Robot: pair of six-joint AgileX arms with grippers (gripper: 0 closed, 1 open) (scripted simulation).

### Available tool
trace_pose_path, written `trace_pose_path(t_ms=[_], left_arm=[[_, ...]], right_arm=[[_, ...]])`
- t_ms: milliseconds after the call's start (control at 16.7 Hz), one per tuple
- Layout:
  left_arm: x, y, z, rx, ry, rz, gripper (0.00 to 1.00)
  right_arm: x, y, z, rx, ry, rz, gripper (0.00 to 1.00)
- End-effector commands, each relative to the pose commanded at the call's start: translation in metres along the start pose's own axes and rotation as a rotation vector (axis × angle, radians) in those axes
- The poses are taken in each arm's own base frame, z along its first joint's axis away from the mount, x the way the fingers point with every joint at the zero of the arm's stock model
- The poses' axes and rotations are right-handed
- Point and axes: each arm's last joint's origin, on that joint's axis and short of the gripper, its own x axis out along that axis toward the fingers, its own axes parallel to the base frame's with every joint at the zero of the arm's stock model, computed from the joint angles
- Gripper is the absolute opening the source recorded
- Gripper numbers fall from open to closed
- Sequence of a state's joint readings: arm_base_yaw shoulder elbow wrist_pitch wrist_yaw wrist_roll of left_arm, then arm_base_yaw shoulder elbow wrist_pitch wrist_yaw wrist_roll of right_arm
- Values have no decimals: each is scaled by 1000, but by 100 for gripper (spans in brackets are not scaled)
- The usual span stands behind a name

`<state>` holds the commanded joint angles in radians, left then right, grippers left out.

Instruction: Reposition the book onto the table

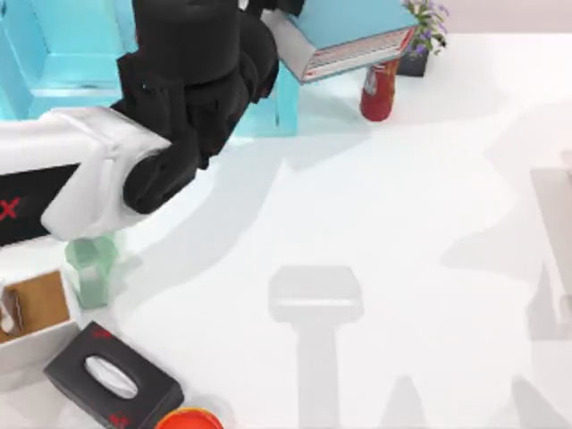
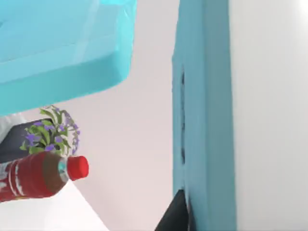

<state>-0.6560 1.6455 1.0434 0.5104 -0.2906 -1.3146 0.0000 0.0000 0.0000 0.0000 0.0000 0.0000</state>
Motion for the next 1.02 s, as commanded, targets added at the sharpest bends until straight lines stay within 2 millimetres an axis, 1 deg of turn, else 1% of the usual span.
trace_pose_path(t_ms=[120,240,360,420,540,720,840,1020], left_arm=[[-4,11,-46,-130,-27,46,0],[-12,29,-84,-224,-81,103,0],[-21,49,-114,-284,-151,152,0],[-25,59,-125,-303,-188,171,0],[-34,77,-141,-323,-254,197,0],[-43,94,-155,-326,-321,215,0],[-45,98,-157,-325,-334,218,0],[-45,98,-157,-325,-334,218,0]], right_arm=[[0,0,0,0,0,0,100],[0,0,0,0,0,0,100],[0,0,0,0,0,0,100],[0,0,0,0,0,0,100],[0,0,0,0,0,0,100],[0,0,0,0,0,0,100],[0,0,0,0,0,0,100],[0,0,0,0,0,0,100]])
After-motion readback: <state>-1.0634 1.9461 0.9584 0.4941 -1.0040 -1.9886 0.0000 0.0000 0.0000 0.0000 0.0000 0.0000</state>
